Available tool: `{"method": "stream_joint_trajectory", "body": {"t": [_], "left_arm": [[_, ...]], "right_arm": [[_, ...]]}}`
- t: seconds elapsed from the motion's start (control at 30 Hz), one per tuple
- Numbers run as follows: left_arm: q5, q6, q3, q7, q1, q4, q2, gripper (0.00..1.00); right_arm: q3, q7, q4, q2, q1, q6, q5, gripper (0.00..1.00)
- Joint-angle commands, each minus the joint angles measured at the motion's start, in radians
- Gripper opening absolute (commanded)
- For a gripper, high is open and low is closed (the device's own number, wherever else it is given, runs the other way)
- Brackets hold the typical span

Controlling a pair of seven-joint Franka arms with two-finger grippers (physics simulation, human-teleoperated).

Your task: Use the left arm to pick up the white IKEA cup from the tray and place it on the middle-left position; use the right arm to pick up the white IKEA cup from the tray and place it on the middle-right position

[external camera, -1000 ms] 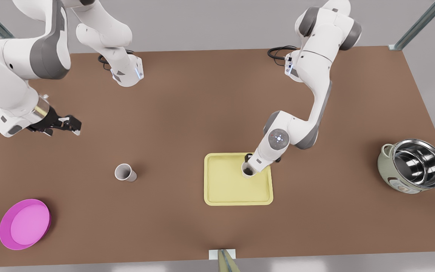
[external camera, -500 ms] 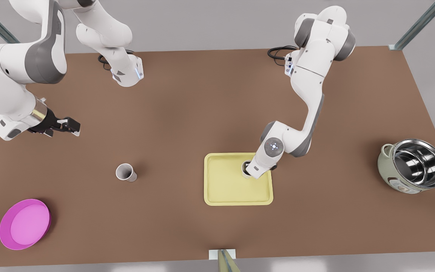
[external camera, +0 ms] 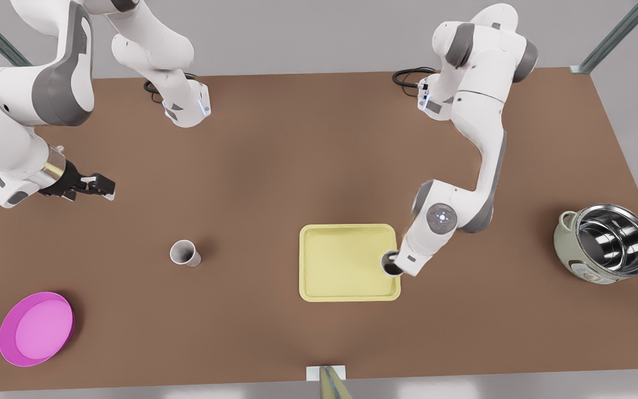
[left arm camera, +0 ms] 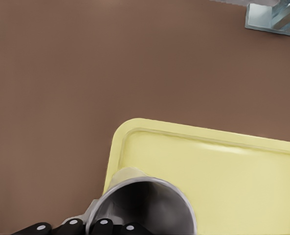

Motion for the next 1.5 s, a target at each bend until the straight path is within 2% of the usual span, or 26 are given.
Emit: {"method": "stream_joint_trajectory", "body": {"t": [0.0, 0.13, 0.43, 0.6, 0.63, 0.67, 0.9, 1.0, 1.03, 1.13, 1.17, 1.2, 1.27, 1.47], "left_arm": [[-0.018, -0.150, -0.001, 0.394, 0.104, 0.003, -0.022, 0.12], [-0.016, -0.127, -0.003, 0.654, 0.251, -0.008, -0.005, 0.12], [-0.058, 0.062, -0.004, 0.753, 0.298, -0.011, 0.070, 0.12], [-0.052, 0.103, -0.004, 0.753, 0.297, -0.011, 0.085, 0.14], [-0.052, 0.103, -0.004, 0.753, 0.297, -0.013, 0.085, 0.39], [-0.052, 0.109, -0.004, 0.753, 0.297, -0.013, 0.085, 1.00], [-0.047, 0.100, -0.003, 0.752, 0.302, -0.013, 0.064, 1.00], [-0.047, -0.078, 0.004, 0.733, 0.294, 0.030, -0.049, 1.00], [-0.053, -0.298, -0.010, 0.527, 0.280, 0.128, -0.088, 1.00], [-0.107, -0.638, -0.026, 0.382, 0.279, 0.130, -0.280, 1.00], [-0.098, -0.627, -0.027, 0.379, 0.274, -0.017, -0.393, 1.00], [-0.096, -0.494, -0.029, 0.377, 0.271, -0.165, -0.493, 1.00], [-0.090, -0.490, -0.027, 0.382, 0.263, -0.014, -0.401, 1.00], [-0.082, -0.494, -0.026, 0.387, 0.265, -0.011, -0.401, 1.00]], "right_arm": [[0.003, -0.002, 0.002, -0.002, 0.004, -0.002, 0.000, 1.00], [0.005, -0.002, 0.002, -0.003, 0.004, -0.002, 0.000, 1.00], [0.003, -0.002, 0.001, 0.000, 0.001, 0.002, 0.000, 1.00], [0.000, -0.003, -0.001, -0.002, -0.001, -0.010, -0.002, 1.00], [-0.002, -0.003, 0.001, -0.002, -0.001, -0.008, 0.000, 1.00], [-0.002, -0.003, 0.001, -0.002, -0.001, -0.010, 0.000, 1.00], [-0.003, -0.003, 0.002, -0.002, -0.001, -0.008, 0.003, 1.00], [-0.003, -0.005, 0.001, -0.002, -0.002, -0.010, 0.001, 1.00], [-0.003, -0.003, 0.001, -0.002, -0.002, -0.010, 0.001, 1.00], [-0.003, -0.008, 0.001, -0.002, -0.002, -0.010, 0.003, 1.00], [-0.005, -0.011, 0.001, -0.002, -0.002, -0.010, 0.003, 1.00], [-0.005, -0.011, 0.001, -0.002, -0.002, -0.010, 0.003, 1.00], [-0.005, -0.011, 0.001, -0.002, -0.002, -0.010, 0.003, 1.00], [-0.006, -0.014, 0.001, -0.002, -0.004, -0.010, 0.001, 1.00]]}}
